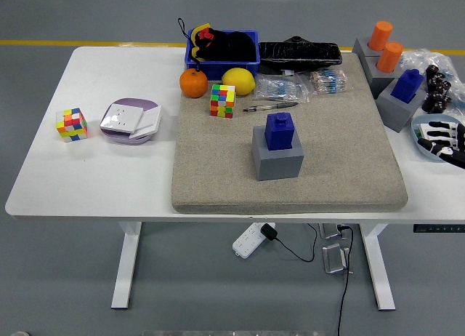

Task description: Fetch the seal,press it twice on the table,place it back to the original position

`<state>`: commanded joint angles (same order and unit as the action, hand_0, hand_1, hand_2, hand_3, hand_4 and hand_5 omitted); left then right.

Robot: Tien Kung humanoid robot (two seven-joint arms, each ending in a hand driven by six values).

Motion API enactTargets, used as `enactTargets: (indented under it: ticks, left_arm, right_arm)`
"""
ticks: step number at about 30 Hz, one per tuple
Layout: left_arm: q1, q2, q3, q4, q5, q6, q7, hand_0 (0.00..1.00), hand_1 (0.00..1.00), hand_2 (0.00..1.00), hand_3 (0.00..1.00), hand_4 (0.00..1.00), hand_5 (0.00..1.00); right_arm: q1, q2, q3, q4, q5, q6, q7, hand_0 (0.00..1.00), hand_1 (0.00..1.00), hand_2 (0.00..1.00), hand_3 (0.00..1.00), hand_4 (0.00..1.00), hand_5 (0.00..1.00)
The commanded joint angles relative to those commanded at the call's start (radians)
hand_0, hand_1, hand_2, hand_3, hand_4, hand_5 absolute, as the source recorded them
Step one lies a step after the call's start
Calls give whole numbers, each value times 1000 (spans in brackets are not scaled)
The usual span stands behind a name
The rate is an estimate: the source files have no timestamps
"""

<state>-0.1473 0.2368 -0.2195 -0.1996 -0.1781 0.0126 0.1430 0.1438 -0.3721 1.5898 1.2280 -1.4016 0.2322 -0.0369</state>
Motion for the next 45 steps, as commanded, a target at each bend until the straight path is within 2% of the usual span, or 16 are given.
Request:
enactTargets:
  ticks: [9, 32, 45]
  left_arm:
    - [-14, -3, 18, 1, -15, 1, 0, 812, 804, 775, 814, 693, 433]
    - [-11, -11, 45, 2, -36, 0, 1, 810, 804, 775, 814, 691, 434]
    - [-22, -14, 56, 2, -49, -1, 0, 812, 804, 774, 814, 689, 433]
  right_arm:
    - [3, 0, 6, 10, -13, -5, -10, 842, 752, 767, 813, 998, 481]
    - [10, -11, -7, 18, -19, -8, -30, 832, 735, 748, 758, 960, 457]
    - [26, -28, -56, 9, -14, -6, -31, 825, 731, 743, 756, 950, 451]
